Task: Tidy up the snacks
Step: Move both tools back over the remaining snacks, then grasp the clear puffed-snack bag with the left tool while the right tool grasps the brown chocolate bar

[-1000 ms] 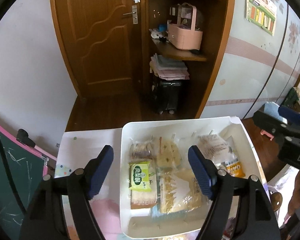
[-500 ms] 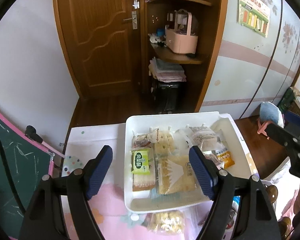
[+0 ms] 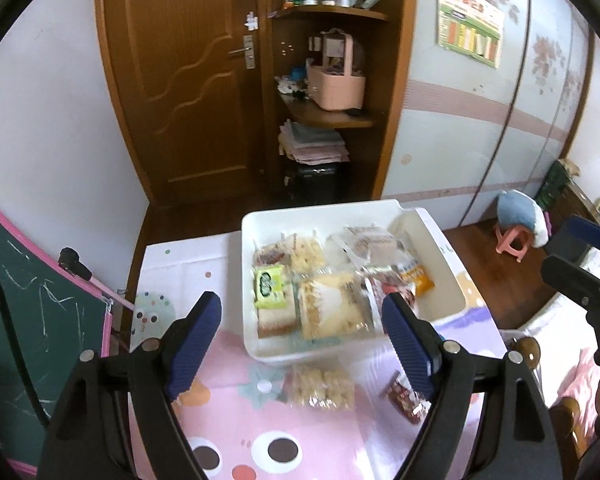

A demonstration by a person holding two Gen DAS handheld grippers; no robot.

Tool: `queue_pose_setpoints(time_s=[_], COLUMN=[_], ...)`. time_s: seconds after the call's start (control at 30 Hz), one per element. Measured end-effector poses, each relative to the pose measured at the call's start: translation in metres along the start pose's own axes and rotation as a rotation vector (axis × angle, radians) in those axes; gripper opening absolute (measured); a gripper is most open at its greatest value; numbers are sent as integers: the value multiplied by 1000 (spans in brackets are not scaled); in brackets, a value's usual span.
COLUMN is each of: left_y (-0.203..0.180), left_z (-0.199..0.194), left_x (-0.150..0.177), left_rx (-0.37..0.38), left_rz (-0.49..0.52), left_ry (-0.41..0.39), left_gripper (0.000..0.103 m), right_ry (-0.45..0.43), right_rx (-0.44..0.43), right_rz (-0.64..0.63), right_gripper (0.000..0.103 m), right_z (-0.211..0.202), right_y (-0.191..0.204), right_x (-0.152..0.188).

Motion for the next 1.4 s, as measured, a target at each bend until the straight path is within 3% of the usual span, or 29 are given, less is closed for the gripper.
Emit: queue_pose_setpoints(time_s=[0.37,0.5,0.67,0.87,1.17,1.4], left_y=[-21,-21,-20,-19,-17,-14], left_z=[-5,13,48,85,133,162], left_x=[58,85,122,153,167,163], left_rx=[50,74,91,113,122,132], left_rz=[113,144,145,135,90,39], left_ry=[61,124,220,297,351,371], left_gripper=[82,82,82,82,82,82], right_ry=[100,138,232,306,372,373], right_rx=[-12,-7,-52,-106,-188,-169], right_rz=[-75,-93,-94,-50,-3,-52], right_gripper=[91,90,73,72,72,72], right_z=[1,18,50,82,126,152], right_y=[21,26,33,37,45,51], right_x=[62,91,133,176,211,216])
Point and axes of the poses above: each gripper's, at about its wrist camera, not at the fingertips, and z roughly the way its jaws point, y to its left, x to its underside, the point moved 6 cm from there along z, roughly the way its jaws point
